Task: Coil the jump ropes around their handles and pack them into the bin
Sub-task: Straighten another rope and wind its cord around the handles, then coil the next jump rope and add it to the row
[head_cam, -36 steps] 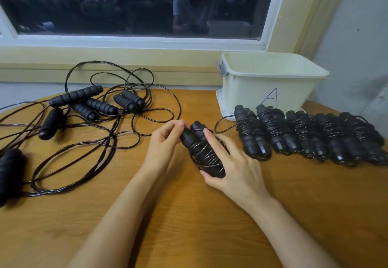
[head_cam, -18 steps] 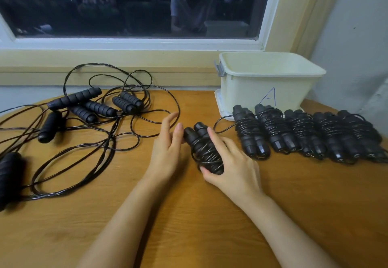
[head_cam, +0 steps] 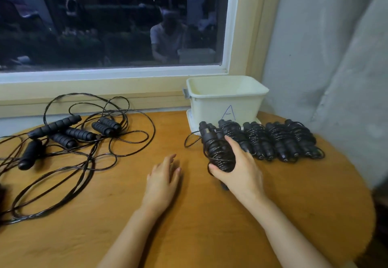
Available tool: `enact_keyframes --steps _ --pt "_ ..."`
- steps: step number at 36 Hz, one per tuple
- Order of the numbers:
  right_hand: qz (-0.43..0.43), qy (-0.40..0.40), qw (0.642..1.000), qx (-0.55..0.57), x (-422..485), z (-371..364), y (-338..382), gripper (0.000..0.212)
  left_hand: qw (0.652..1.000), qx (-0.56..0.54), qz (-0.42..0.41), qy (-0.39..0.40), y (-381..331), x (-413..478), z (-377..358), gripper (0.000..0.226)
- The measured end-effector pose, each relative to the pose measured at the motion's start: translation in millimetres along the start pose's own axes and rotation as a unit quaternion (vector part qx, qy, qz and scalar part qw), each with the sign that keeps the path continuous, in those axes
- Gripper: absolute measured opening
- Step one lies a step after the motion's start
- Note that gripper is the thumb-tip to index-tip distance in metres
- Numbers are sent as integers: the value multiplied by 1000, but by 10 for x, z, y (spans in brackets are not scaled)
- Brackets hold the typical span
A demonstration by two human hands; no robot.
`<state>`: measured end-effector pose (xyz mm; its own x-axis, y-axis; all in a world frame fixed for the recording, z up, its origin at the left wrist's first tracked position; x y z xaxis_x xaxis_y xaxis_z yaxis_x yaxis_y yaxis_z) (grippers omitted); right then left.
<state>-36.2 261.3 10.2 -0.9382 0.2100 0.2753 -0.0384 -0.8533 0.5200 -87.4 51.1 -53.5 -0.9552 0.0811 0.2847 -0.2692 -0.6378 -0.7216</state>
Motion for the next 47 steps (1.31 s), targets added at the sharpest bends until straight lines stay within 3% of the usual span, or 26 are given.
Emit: enact_keyframes --steps 12,18,24,35,47 --pt "-142 -63 970 -186 -95 858 -1240 90 992 114 2 47 -453 -280 -417 43" --pt "-155 -45 955 -248 -227 909 -1654 81 988 143 1 64 -503 -274 -413 39" --pt "-154 -31 950 -269 -254 852 -1725 98 985 148 3 91 -508 -292 -386 42" --pt "-52 -78 951 -295 -283 828 -1322 80 986 120 16 116 -528 -300 -290 37" --pt "196 -91 953 -212 -163 122 163 65 984 156 39 76 -274 -413 579 37"
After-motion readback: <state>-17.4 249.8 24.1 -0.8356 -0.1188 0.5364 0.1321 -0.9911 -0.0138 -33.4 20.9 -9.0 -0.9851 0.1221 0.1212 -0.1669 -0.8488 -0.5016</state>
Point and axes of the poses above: each hand's wrist, its own x-axis towards the middle knuckle, its own z-axis out of the back of the hand, y = z × x, the point moved 3 cm from there along x, towards the middle knuckle, and after that the axes turned 7 degrees about -x, right-handed, at the moved point
